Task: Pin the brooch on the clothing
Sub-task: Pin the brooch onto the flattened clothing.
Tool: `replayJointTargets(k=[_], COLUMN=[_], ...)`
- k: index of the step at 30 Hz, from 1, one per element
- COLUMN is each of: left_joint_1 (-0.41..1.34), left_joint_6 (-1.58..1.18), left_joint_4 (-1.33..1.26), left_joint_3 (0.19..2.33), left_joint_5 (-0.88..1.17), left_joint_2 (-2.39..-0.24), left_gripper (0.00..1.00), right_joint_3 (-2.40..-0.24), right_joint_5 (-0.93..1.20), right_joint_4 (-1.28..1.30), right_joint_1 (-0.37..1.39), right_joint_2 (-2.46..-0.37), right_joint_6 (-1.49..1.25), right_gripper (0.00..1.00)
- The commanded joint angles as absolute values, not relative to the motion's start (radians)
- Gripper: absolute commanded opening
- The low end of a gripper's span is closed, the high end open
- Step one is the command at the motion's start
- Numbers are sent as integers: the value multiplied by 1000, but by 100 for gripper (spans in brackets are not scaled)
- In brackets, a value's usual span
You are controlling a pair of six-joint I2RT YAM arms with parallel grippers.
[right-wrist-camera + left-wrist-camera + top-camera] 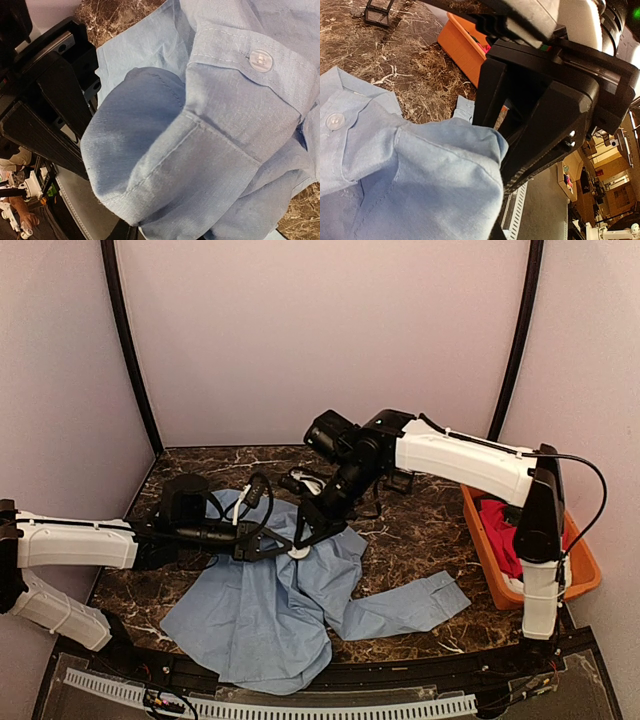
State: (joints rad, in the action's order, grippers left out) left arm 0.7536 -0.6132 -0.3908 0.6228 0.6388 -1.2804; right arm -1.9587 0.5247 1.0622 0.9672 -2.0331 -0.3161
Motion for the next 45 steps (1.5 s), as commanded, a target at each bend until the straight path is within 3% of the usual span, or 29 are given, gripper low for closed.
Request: replayJointTargets(k=[1,16,45], left_joint_1=[751,747,747], left_joint_6=[-625,-649,-667], left_joint_4=[-493,-518,-526], left_joint_3=[621,626,644], left_joint_5=[670,678,692], left_joint_2=[-1250,-1261,-1262], left_gripper=[1,1,1], right_joint_3=[-1920,-1888,-1738], right_joint_5=[456,319,238], right_joint_4=[1041,1001,731], right_joint_1=[995,1007,1043], right_joint_2=[-2017,-1987,-1937], right_joint_6=[-284,-296,-452], right_gripper=[20,14,15])
